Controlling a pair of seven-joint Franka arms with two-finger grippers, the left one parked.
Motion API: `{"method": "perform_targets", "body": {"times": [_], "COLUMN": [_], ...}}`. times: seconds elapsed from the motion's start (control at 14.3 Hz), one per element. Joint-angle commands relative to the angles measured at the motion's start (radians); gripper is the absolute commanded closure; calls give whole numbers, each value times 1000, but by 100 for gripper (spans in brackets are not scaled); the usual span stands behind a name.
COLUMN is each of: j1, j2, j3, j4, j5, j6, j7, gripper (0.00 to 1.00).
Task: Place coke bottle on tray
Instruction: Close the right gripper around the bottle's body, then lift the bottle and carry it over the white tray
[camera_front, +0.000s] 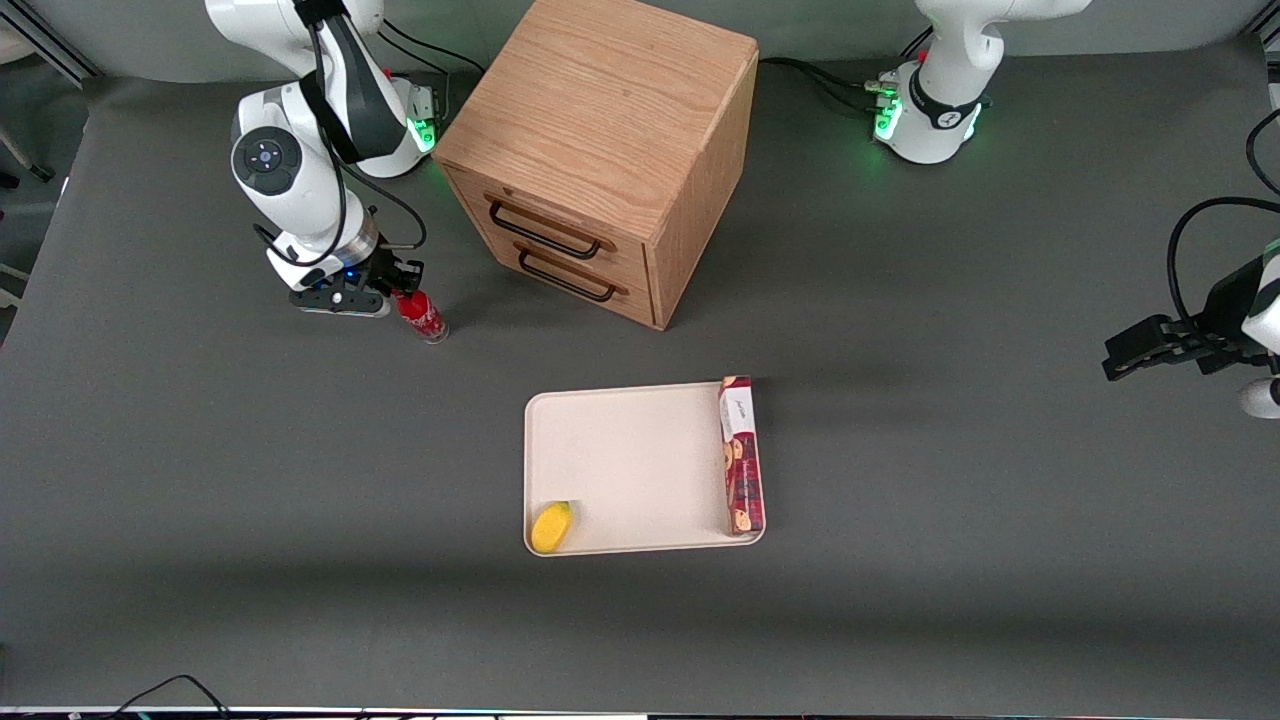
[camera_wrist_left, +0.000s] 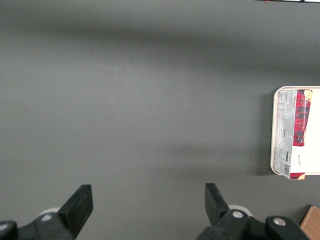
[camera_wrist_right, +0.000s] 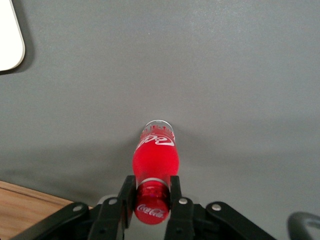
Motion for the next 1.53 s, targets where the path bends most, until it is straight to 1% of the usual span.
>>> {"method": "perform_targets", "body": {"times": [0.0, 0.07, 0.14, 0.35, 0.63, 0.7, 0.77, 0.91, 0.98, 1.05, 1.26, 1.47], "j1": [-9, -12, -13, -13, -3, -2, 1, 29, 33, 32, 35, 50], "j2": [-27, -25, -22, 48, 293, 362, 421, 472, 496, 527, 619, 737], "j3": [-11, -23, -78, -158, -152, -146, -138, -112, -76, -21, 92, 213], "j4": [112, 178, 294, 559, 1087, 1213, 1300, 1370, 1379, 1395, 1413, 1400], "j5": [9, 4, 3, 0, -25, -25, -22, -23, -23, -25, -32, -141], "j6": [-142, -210, -320, -506, -852, -923, -971, -986, -979, -971, -881, -763], "j7": [-62, -96, -167, -304, -326, -317, -309, -230, -149, -65, 179, 376], "gripper": [99, 99, 99, 99, 100, 100, 100, 100, 100, 100, 100, 100]}}
